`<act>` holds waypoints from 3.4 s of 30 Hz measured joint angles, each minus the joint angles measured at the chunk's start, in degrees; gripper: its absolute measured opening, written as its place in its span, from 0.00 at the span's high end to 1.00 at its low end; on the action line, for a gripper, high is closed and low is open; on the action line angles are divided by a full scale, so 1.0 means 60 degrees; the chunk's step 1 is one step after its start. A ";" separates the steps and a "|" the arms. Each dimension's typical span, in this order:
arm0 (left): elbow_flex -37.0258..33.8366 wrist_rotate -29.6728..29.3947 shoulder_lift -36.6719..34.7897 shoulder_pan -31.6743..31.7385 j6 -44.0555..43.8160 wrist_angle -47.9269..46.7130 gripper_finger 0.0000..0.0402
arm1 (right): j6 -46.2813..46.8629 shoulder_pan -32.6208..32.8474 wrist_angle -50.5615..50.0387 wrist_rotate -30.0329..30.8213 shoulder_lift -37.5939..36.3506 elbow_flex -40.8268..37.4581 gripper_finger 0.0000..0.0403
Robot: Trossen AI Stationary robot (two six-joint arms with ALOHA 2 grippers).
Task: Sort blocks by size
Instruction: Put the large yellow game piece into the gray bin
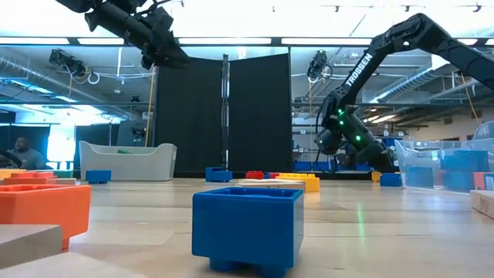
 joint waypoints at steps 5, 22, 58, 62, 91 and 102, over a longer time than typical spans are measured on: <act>0.0000 -0.0110 0.0000 0.0000 -0.0068 0.0120 0.52 | 0.0531 0.0111 -0.0049 0.0011 0.0046 0.0429 0.63; 0.0004 -0.2989 0.0074 -0.3493 -0.1342 0.1286 0.52 | 0.0937 0.2854 0.2216 -0.4092 -0.5552 0.0651 0.63; 0.0954 -0.2512 0.4834 -0.7065 -0.1463 0.7698 0.52 | 0.2861 0.9105 0.6173 -0.2665 -0.8429 -0.1596 0.63; 0.0953 -0.2462 0.4834 -0.6944 -0.1463 0.7703 0.52 | 0.2857 0.9101 0.6641 -0.2649 -0.8412 -0.1655 0.63; 0.0947 -0.2570 0.4823 -0.6754 -0.1611 0.7925 0.31 | 0.2901 0.9032 0.7245 -0.2439 -0.8396 -0.1663 0.63; 0.0947 -0.2546 0.4830 -0.6750 -0.1904 0.7936 0.31 | 0.2897 0.8798 0.7303 -0.2271 -0.8389 -0.1659 0.63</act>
